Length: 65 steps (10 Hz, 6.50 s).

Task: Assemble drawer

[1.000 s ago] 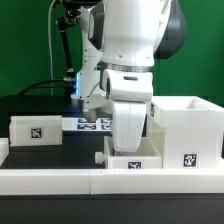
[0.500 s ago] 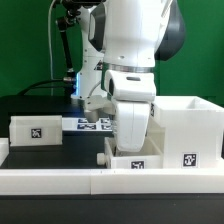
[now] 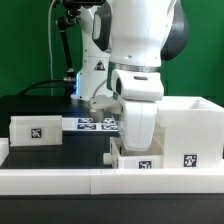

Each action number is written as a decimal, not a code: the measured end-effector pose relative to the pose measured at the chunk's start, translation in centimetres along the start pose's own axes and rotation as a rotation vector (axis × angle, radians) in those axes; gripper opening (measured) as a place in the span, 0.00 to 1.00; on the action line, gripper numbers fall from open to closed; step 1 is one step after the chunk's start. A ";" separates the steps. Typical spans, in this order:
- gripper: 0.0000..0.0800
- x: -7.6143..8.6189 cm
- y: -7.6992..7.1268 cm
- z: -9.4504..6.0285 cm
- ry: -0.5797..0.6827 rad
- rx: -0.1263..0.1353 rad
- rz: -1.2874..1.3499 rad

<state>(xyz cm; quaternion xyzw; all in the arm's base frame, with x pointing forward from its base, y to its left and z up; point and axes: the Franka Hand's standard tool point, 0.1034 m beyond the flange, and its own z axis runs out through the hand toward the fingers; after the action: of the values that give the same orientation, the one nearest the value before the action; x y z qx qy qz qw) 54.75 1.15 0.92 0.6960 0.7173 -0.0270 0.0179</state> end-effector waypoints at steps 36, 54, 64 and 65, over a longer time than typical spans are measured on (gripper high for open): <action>0.81 -6.1 3.5 -0.4 0.338 0.074 0.053; 0.81 -1.3 3.9 -0.1 0.323 -0.018 -0.067; 0.81 1.7 4.0 -0.5 0.324 -0.002 0.004; 0.81 -0.1 3.7 -0.1 0.323 0.014 -0.025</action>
Offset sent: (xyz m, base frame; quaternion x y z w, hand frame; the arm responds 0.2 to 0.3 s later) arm 0.0000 0.0000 0.0000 0.0000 0.0000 0.0000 1.0000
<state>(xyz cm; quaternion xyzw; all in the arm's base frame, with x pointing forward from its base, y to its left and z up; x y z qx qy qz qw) 58.40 1.20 0.97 0.6824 0.7193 0.0800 -0.1030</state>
